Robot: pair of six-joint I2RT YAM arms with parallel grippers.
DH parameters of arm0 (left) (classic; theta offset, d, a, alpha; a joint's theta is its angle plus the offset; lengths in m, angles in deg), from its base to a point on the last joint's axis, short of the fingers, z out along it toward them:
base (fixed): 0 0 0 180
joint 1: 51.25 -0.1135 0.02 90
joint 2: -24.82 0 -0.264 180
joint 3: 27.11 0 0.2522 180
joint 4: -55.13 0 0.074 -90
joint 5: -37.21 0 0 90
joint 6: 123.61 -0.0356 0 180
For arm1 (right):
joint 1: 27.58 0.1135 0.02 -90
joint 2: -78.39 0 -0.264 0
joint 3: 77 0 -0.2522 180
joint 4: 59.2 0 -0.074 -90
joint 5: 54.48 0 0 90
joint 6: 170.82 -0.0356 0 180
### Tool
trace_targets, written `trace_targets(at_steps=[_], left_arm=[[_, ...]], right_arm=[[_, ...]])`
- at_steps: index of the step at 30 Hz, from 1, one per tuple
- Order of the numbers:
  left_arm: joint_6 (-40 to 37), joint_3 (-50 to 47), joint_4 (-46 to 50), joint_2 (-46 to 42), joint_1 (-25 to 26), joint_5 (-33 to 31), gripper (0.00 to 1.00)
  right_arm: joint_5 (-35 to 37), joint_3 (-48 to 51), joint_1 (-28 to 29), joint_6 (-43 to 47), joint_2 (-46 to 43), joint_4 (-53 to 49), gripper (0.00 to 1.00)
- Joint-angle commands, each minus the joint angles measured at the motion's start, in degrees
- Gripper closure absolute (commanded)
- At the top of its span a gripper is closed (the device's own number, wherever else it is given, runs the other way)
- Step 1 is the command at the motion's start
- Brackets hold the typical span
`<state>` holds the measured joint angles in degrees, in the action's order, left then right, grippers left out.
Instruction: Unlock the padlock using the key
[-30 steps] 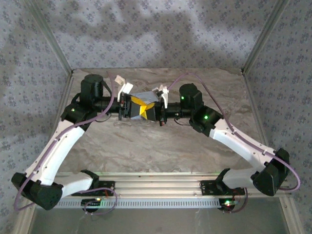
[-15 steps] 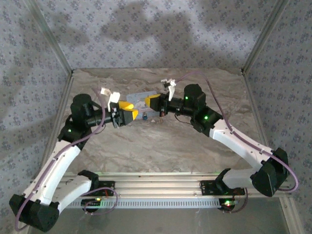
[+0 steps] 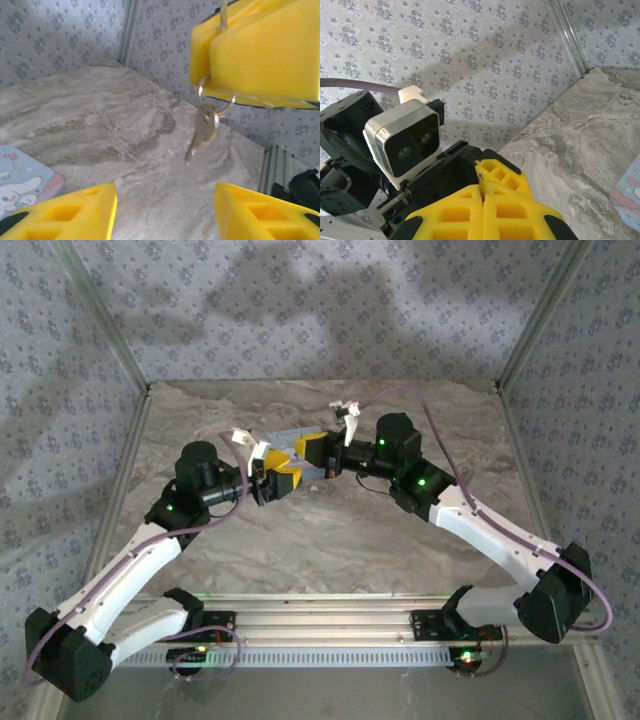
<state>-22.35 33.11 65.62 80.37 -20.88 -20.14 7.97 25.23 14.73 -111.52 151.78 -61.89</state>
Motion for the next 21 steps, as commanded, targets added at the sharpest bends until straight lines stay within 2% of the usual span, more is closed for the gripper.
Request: trace_targets(at_steps=[1, 6, 16, 21], left_arm=[[-2.9, 2.2, -6.0, 0.1, 0.6, -2.0, 0.49], [-3.8, 1.9, -8.0, 0.5, 1.4, -2.1, 0.58], [-4.6, 2.2, -8.0, 1.0, 1.9, -2.3, 0.65], [-5.1, 2.7, -7.8, 1.3, 1.9, -2.3, 0.75]], right_arm=[[1.4, -2.2, 0.3, -0.9, -1.3, 1.6, 1.00], [1.5, -2.2, 0.4, -1.4, -1.3, 1.8, 1.00], [1.5, -2.2, 0.6, -2.2, -1.4, 2.2, 1.00], [1.7, -2.2, 0.6, -2.8, -1.8, 2.2, 1.00]])
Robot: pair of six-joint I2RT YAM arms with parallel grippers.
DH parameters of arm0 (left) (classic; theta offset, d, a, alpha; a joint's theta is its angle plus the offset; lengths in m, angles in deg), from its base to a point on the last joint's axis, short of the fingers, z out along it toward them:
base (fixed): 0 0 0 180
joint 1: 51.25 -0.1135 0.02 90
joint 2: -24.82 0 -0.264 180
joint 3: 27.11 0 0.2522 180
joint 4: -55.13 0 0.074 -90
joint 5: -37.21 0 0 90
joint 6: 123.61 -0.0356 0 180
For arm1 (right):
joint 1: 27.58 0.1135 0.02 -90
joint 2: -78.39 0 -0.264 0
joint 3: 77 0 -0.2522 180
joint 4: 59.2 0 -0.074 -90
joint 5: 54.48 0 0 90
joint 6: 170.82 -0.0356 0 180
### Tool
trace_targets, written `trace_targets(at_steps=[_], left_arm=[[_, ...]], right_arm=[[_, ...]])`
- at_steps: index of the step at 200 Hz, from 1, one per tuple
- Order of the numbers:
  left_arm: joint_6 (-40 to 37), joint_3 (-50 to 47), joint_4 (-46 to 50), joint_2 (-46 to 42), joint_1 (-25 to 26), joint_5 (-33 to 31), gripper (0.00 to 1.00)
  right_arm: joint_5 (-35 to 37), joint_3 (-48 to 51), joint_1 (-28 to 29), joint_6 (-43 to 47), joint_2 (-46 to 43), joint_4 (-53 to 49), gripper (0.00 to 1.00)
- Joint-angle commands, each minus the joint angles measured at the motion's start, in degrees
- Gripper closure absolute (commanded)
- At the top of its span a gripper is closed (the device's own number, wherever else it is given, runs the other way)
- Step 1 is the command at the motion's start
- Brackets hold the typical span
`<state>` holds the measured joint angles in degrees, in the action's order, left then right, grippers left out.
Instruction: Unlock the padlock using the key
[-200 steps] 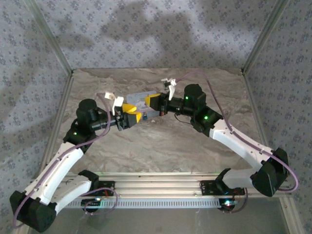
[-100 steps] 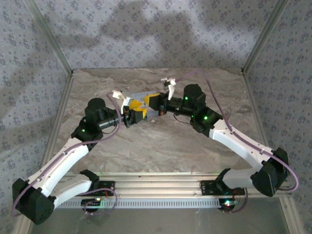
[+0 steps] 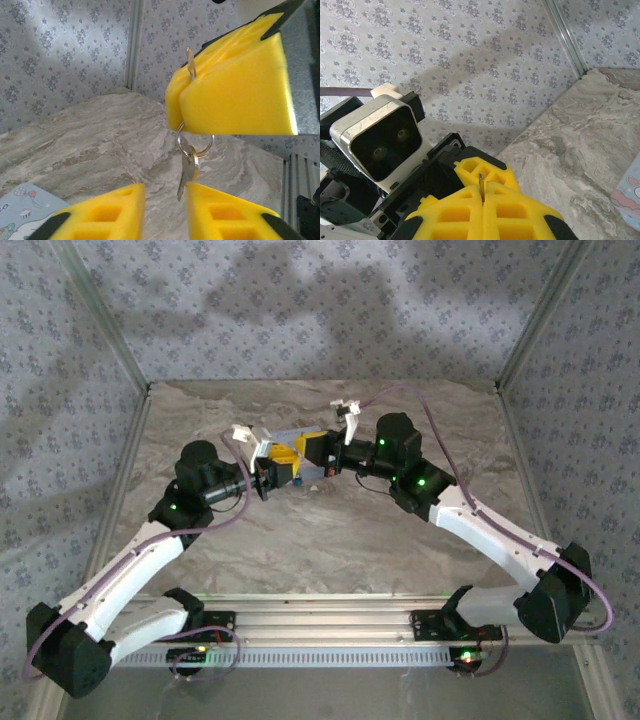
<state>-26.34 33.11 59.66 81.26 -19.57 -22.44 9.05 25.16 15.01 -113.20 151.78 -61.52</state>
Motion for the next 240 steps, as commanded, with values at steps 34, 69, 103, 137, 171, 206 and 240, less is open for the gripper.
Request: trace_targets(at_steps=[34, 69, 103, 137, 171, 206, 240], left_arm=[[-1.6, 3.4, -1.7, 0.9, 0.6, 0.4, 0.77], [-3.7, 5.5, 1.0, 1.5, 0.6, 1.1, 0.93], [-6.6, 6.8, 3.6, 1.3, 0.6, 1.6, 1.00], [-10.3, 6.4, 6.3, 0.5, 0.6, 0.1, 1.00], [-18.8, 6.8, 11.5, -0.6, 0.6, -4.1, 1.00], [-33.9, 10.0, 17.9, 0.8, 0.7, -5.9, 1.00], [-45.0, 15.8, 23.0, 6.5, 2.5, -9.4, 1.00]], right_arm=[[0.9, -2.2, 0.3, -1.7, -2.1, 1.6, 1.00], [0.8, -2.3, 0.4, -2.6, -2.0, 1.6, 1.00], [0.6, -2.5, 0.5, -2.7, -2.1, 1.2, 1.00], [1.2, -2.0, 0.5, -3.2, -2.6, 1.3, 1.00], [3.9, -2.5, 0.3, -1.6, -5.5, -5.3, 0.59], [7.6, -2.3, -2.1, 0.8, -12.0, -15.4, 0.42], [4.7, -6.3, -10.0, -0.6, -15.7, -27.8, 0.36]])
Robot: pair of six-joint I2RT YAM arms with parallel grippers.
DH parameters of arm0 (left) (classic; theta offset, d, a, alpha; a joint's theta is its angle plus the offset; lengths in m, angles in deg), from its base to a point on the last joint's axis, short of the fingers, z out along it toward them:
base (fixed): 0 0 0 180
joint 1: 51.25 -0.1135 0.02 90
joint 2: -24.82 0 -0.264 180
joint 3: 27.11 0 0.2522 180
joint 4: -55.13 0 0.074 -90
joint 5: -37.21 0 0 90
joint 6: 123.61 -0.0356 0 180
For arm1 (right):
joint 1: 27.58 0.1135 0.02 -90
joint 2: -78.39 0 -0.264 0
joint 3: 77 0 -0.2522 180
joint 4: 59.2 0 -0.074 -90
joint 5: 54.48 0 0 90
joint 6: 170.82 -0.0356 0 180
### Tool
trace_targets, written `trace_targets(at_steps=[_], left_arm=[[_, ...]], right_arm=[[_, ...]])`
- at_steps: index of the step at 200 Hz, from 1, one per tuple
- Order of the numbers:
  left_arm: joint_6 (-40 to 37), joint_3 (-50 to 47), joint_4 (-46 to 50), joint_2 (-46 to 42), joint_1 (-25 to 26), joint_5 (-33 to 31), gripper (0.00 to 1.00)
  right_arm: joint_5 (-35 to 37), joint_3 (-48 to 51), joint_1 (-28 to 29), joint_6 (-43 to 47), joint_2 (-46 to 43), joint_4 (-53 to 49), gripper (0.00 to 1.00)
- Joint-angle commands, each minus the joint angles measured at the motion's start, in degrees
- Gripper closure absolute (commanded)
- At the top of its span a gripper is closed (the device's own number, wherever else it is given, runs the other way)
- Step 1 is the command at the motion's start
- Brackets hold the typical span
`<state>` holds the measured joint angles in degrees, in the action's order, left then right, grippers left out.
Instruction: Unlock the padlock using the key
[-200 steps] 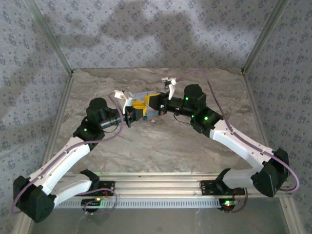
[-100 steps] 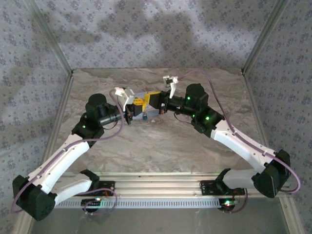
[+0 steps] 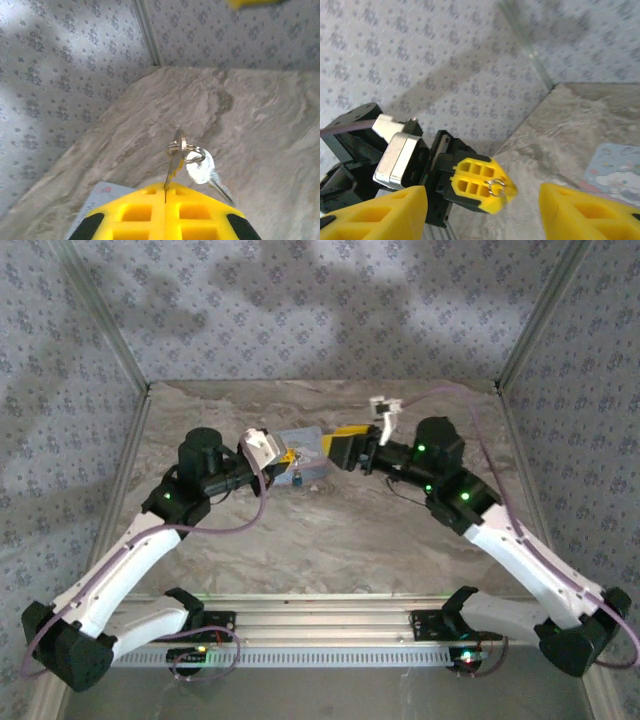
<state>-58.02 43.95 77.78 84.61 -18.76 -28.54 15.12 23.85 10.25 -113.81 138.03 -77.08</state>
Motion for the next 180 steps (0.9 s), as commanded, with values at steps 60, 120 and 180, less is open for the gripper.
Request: trace_targets(at_steps=[60, 120, 180], left_arm=[[-32.4, 6.5, 2.6, 8.0, 8.8, -15.5, 1.00], [-41.4, 5.4, -3.4, 10.4, 11.0, -20.5, 1.00], [-42.2, 5.7, -4.1, 10.8, 10.9, -18.5, 1.00]], right_arm=[[-20.7, -13.0, -12.6, -6.9, 9.9, -20.3, 0.47], [-18.8, -11.9, -8.8, -11.1, 16.2, -20.6, 0.49], [-21.6, -9.8, -7.0, -19.6, 19.8, -17.7, 0.59]])
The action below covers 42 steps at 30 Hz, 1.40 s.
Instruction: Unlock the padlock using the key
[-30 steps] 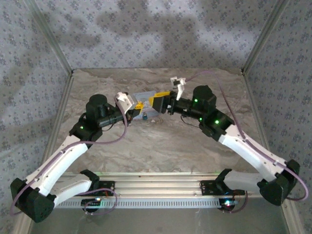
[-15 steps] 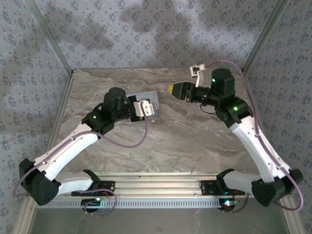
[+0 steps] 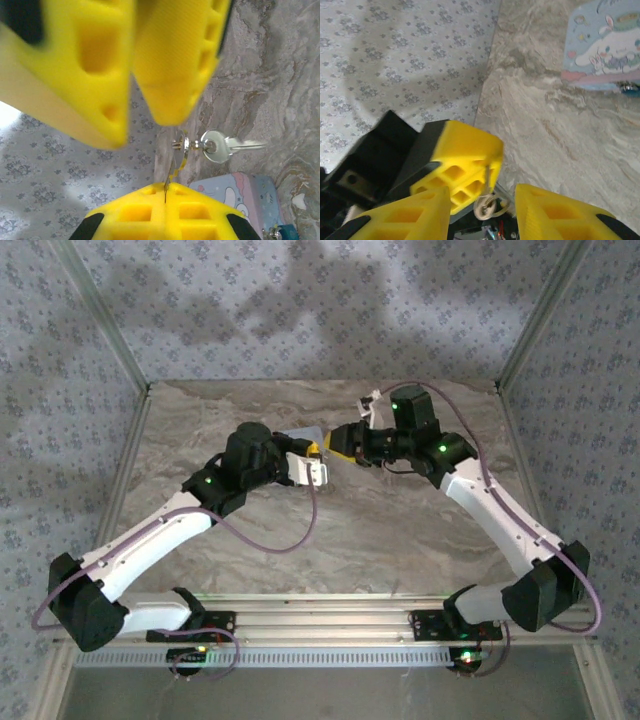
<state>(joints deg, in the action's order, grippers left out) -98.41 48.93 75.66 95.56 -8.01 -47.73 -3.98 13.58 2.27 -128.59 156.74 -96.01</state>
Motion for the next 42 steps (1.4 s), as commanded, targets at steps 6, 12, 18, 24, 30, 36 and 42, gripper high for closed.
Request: trace_targets(at_steps=[6, 12, 18, 24, 30, 36, 42], left_arm=[[-0.4, -0.4, -4.2, -0.4, 0.2, 1.7, 1.00], [0.3, -1.3, -5.4, 0.4, 0.3, 2.2, 1.00], [0.5, -2.4, -6.4, 0.4, 0.1, 1.5, 1.00], [3.6, -2.0, -5.3, -0.4, -0.4, 1.0, 1.00], [16.5, -1.9, -0.6, -5.2, -4.6, 6.1, 0.57], [46.1, -0.7, 5.7, -12.4, -13.2, 20.3, 0.48], [84.3, 5.1, 9.1, -9.7, -20.8, 33.0, 0.50]], right_arm=[[-1.7, 0.8, 1.2, -7.4, 2.1, 4.1, 0.55], [-4.7, 1.5, 1.8, -9.2, 3.2, 5.6, 0.71], [-6.9, 1.9, 1.7, -10.0, 3.7, 7.4, 1.00], [-7.0, 2.5, 1.4, -8.8, 3.4, 10.8, 1.00], [-3.1, 6.8, 1.2, -1.8, -0.3, 19.1, 1.00], [2.4, 13.8, 1.9, 10.6, -5.7, 24.3, 1.00], [2.5, 17.7, 4.0, 21.8, -8.5, 31.6, 1.00]])
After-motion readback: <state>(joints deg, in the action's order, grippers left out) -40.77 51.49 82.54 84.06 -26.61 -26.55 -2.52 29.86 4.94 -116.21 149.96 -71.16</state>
